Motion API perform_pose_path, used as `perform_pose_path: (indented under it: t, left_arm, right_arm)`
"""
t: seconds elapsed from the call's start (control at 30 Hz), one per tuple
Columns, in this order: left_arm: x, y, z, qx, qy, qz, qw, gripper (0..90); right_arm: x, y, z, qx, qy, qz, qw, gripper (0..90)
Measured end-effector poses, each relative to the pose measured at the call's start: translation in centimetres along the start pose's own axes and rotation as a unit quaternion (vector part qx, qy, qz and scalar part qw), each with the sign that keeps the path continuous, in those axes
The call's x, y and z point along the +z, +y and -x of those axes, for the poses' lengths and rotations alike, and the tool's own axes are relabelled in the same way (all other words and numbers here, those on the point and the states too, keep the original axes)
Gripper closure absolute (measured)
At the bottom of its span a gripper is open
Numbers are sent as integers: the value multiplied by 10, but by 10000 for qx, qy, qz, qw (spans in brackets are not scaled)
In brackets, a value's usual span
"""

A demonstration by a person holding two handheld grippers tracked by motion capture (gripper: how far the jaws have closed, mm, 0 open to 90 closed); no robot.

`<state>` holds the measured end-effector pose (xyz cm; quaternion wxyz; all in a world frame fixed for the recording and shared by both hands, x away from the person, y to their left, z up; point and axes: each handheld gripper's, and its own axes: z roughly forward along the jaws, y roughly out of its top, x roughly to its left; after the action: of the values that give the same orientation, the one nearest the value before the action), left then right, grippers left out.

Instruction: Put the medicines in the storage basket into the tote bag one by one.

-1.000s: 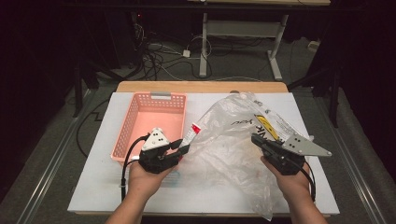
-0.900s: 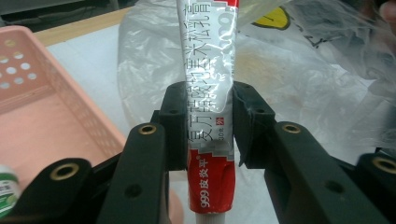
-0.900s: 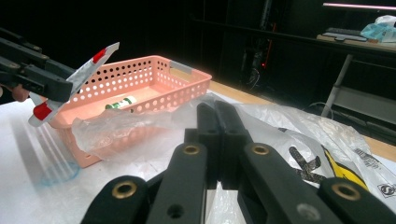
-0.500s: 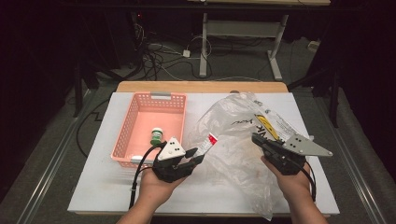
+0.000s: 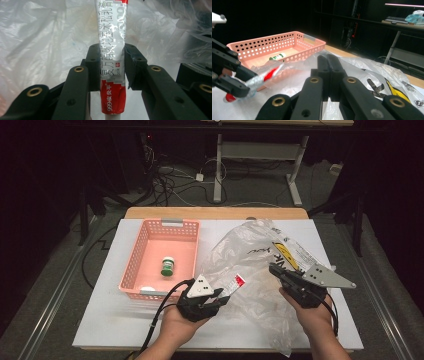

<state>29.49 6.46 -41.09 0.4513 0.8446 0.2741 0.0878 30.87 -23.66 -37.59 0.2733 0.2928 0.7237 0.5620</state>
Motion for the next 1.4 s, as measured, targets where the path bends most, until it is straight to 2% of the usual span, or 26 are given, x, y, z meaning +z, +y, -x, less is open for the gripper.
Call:
perform_pose_path:
  t: [0.37,0.73,1.07,1.27,1.4]
  left_arm:
    - [17,-4,4,39,-85,-240,9997,670]
    - [31,-4,1,-11,-78,-292,9995,670]
    - [51,11,2,31,45,-302,9995,670]
    - [73,29,8,172,125,-321,9993,669]
    - [87,37,9,169,149,-347,9991,670]
  right_arm:
    - [1,0,-2,-40,25,4,10000,900]
    - [0,1,-3,-48,33,3,10000,900]
    - [0,1,0,45,26,43,10000,900]
    - [1,2,0,51,38,47,10000,900]
    - [1,2,0,68,40,61,10000,900]
